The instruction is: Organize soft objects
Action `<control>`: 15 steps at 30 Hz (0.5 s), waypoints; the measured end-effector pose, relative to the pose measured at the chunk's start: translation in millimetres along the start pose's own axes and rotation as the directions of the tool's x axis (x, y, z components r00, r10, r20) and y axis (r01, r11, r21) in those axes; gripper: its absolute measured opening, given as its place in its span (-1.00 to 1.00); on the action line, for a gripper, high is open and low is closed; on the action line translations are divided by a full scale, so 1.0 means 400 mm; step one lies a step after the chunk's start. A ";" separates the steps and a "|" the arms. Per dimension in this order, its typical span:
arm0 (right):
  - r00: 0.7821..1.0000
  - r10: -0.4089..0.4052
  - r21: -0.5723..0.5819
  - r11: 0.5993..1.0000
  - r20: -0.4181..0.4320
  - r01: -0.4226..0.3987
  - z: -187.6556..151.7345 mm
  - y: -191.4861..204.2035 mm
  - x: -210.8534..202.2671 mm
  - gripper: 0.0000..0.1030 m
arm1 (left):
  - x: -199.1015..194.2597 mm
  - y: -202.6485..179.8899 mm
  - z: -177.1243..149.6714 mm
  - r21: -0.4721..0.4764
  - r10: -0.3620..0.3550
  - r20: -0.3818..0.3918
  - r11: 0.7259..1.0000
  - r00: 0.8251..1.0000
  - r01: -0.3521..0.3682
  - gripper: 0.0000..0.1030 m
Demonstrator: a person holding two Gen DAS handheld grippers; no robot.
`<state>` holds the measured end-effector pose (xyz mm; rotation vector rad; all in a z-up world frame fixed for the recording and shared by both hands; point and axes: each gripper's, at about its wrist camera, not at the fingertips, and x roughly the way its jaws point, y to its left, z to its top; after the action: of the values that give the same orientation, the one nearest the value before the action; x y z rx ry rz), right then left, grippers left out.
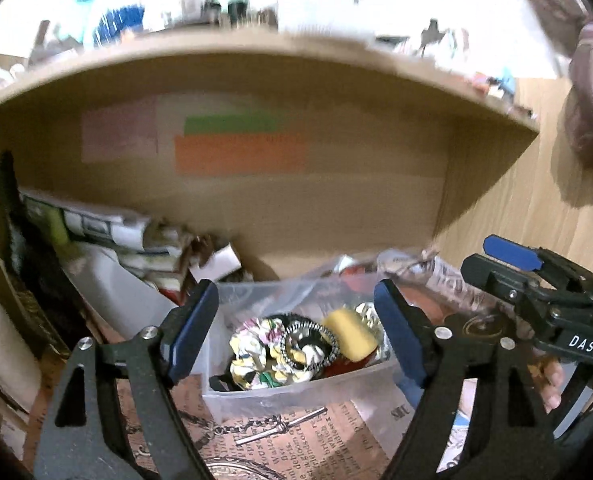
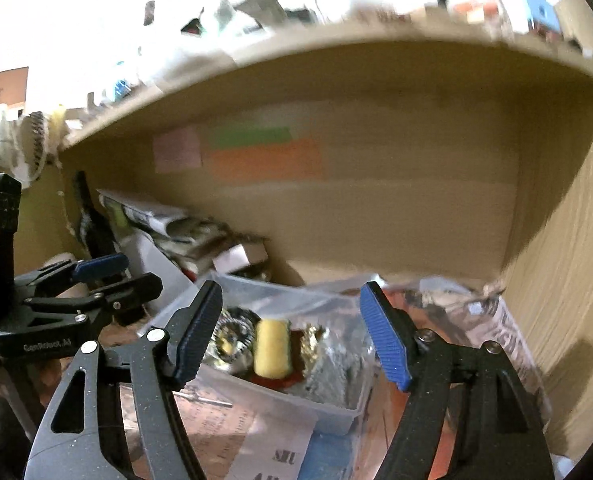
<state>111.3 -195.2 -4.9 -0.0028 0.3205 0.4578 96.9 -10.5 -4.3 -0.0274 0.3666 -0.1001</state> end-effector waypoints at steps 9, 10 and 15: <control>0.997 0.022 -0.017 1.000 0.070 -0.021 0.013 0.039 -0.064 0.60 | -0.106 -0.011 0.009 0.011 0.020 0.100 1.000 0.995 -0.021 0.86; 0.997 0.023 -0.018 1.000 0.076 -0.021 0.014 0.042 -0.070 0.60 | -0.116 -0.014 0.009 0.012 0.022 0.111 1.000 0.994 -0.024 0.91; 0.996 0.024 -0.018 1.000 0.091 -0.022 0.014 0.055 -0.092 0.80 | -0.140 -0.020 0.006 0.016 0.023 0.130 1.000 0.991 -0.025 0.98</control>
<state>72.2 -191.1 12.9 0.0058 0.2270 0.4822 45.1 -12.7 18.2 -0.0124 0.2364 -0.0770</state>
